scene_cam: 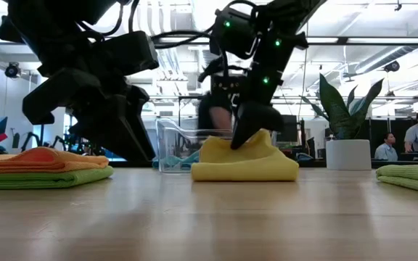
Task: Fold microfiber towels
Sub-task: Fold the yellow microfiber cloth
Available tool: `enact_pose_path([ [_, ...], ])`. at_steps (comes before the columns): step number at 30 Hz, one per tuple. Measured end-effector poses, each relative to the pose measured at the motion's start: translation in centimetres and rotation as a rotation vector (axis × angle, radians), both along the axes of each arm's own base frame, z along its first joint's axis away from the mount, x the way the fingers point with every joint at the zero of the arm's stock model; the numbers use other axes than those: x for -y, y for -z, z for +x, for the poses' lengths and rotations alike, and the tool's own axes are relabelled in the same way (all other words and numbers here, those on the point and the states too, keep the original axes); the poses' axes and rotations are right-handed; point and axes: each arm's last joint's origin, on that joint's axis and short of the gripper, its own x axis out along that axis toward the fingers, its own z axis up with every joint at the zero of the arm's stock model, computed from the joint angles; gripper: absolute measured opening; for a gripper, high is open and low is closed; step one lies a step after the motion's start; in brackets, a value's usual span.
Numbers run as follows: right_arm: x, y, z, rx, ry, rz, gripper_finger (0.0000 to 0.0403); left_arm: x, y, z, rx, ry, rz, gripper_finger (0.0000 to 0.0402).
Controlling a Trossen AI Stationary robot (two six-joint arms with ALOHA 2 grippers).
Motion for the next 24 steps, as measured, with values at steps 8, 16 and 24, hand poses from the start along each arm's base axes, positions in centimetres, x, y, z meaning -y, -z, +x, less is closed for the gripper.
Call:
enact_pose_path([
  [8,-0.1,0.5,-0.4,-0.027,0.011,-0.042,0.0058,0.0,0.1,-0.1,0.007,0.000,-0.003,0.0139],
  [16,-0.4,-0.6,-0.1,-0.045,0.014,-0.037,0.0102,0.0,0.1,0.0,0.007,0.000,-0.004,0.0139],
  [24,-4.0,-3.3,-0.1,0.030,0.011,0.099,0.0107,0.0,0.2,-0.1,0.006,0.000,-0.003,0.0139],
])
